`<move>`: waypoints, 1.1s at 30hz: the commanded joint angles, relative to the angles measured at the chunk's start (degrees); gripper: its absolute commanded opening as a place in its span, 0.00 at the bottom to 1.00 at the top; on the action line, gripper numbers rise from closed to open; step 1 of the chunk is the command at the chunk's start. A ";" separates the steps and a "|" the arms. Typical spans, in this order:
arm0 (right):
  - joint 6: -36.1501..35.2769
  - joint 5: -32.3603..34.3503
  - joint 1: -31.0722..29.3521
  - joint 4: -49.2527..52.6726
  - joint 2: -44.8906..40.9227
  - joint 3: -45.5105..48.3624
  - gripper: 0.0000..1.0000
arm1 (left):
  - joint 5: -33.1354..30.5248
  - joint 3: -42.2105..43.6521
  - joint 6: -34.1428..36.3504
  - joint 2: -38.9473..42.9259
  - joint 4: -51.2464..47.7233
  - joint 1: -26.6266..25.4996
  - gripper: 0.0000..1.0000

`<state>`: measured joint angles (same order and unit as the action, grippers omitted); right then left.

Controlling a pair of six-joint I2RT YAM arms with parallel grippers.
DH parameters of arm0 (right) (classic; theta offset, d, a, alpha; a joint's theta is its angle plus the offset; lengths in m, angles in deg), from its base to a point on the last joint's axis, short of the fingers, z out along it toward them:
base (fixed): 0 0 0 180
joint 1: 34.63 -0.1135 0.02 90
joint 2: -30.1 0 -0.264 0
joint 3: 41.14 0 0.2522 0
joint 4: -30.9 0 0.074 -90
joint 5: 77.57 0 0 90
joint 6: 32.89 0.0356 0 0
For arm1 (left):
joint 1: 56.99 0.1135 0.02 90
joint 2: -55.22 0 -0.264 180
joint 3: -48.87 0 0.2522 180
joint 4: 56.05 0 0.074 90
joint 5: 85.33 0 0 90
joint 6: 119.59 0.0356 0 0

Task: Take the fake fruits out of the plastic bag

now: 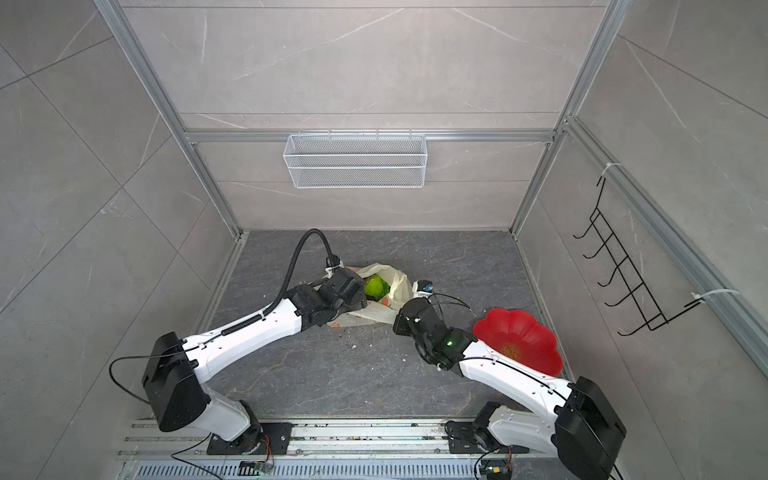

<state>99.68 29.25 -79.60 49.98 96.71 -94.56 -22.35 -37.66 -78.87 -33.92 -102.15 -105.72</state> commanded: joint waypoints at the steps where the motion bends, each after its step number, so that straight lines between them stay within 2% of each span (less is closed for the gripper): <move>1: -0.72 2.17 -0.31 0.86 -1.51 1.68 0.00 | -3.02 -0.96 -0.94 -0.20 -2.13 1.69 0.81; 14: 0.68 2.66 -0.33 1.36 -2.78 4.76 0.00 | 6.63 1.60 0.35 -6.20 4.58 7.51 0.86; 20: 1.74 3.96 -0.49 3.57 -3.63 5.54 0.00 | 7.65 0.42 1.54 -9.36 5.40 9.64 0.85; 25: 2.62 5.90 1.35 7.07 -7.01 6.84 0.00 | 9.48 4.04 2.97 -8.53 9.62 12.76 0.64; 30: 2.48 -0.25 6.64 5.93 -7.61 6.82 0.00 | 12.37 7.84 6.57 -6.32 13.94 14.81 0.29; 33: 3.37 -4.02 9.79 6.20 -6.03 5.52 0.00 | 12.28 11.06 8.10 -3.33 16.04 15.41 0.19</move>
<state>101.76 29.11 -71.77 54.33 89.78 -88.07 -11.16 -28.26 -73.89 -42.20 -89.84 -90.88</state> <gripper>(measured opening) 0.048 0.199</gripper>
